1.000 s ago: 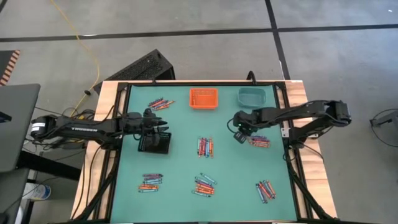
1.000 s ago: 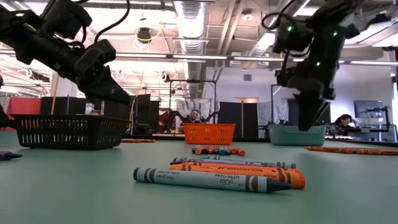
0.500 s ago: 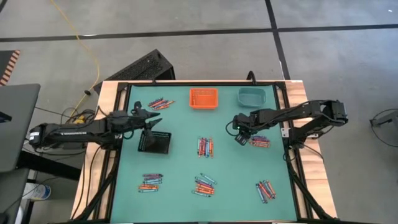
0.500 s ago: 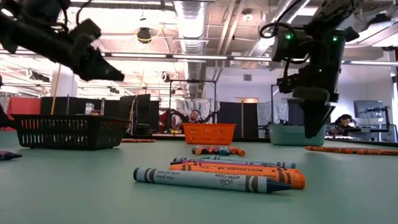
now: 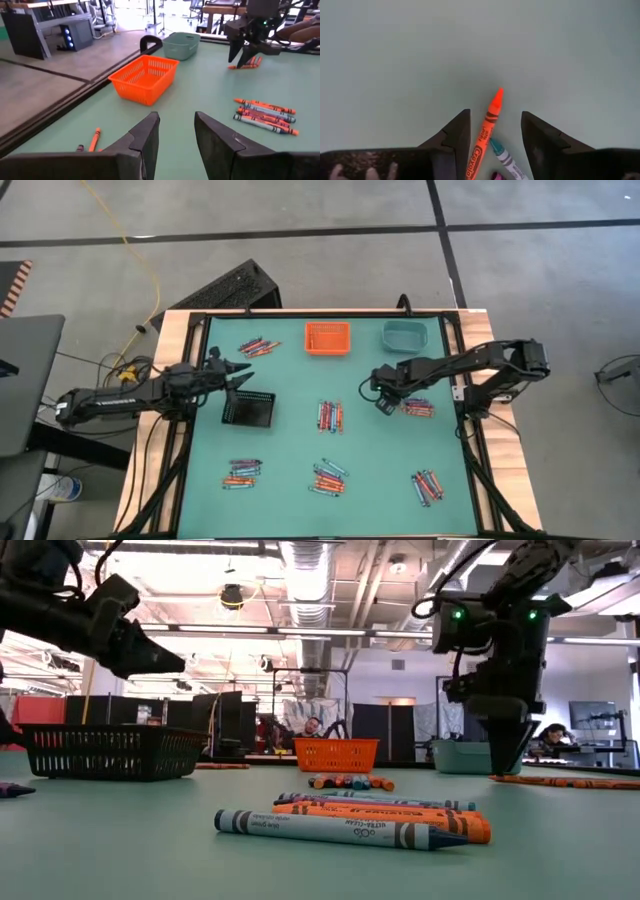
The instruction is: Sort crayons
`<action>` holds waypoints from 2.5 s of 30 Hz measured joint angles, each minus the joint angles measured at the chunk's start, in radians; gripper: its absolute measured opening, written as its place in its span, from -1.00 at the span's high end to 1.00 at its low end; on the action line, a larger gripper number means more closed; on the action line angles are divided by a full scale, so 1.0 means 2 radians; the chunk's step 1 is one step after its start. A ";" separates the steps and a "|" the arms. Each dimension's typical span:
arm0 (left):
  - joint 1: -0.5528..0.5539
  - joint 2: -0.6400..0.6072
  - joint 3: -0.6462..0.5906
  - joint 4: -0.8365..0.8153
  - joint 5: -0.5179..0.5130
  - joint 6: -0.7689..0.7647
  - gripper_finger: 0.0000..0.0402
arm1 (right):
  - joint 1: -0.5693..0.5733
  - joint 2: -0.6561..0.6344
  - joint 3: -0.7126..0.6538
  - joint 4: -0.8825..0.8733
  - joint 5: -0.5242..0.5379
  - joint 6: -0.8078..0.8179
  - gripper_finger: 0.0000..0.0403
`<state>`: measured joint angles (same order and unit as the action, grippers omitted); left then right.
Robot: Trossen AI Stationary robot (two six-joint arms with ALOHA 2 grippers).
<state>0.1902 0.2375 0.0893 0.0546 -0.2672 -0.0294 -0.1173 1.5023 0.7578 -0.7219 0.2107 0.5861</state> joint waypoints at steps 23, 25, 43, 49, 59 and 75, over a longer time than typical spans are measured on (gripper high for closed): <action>0.000 -0.048 -0.006 -0.026 -0.001 -0.004 0.42 | -0.001 0.032 0.001 0.025 -0.027 -0.033 0.95; 0.000 -0.048 -0.006 -0.026 -0.001 -0.004 0.42 | -0.001 0.032 0.001 0.027 -0.027 -0.036 0.95; 0.000 -0.047 -0.006 -0.037 -0.005 -0.010 0.42 | -0.009 -0.054 0.013 0.248 -0.030 -0.179 0.98; 0.000 -0.047 -0.006 -0.036 -0.005 -0.016 0.42 | -0.033 -0.041 0.015 0.461 -0.029 -0.367 0.98; 0.000 -0.047 -0.006 -0.035 -0.010 -0.017 0.42 | -0.105 0.081 0.124 0.494 -0.028 -0.456 0.98; 0.000 -0.047 -0.006 -0.055 -0.014 -0.031 0.42 | -0.132 0.184 0.268 0.324 -0.025 -0.481 0.86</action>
<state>0.1905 0.1436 0.0776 -0.0563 -0.2961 -0.0924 -0.3805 1.8709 1.2937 -0.0746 0.1608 -0.3756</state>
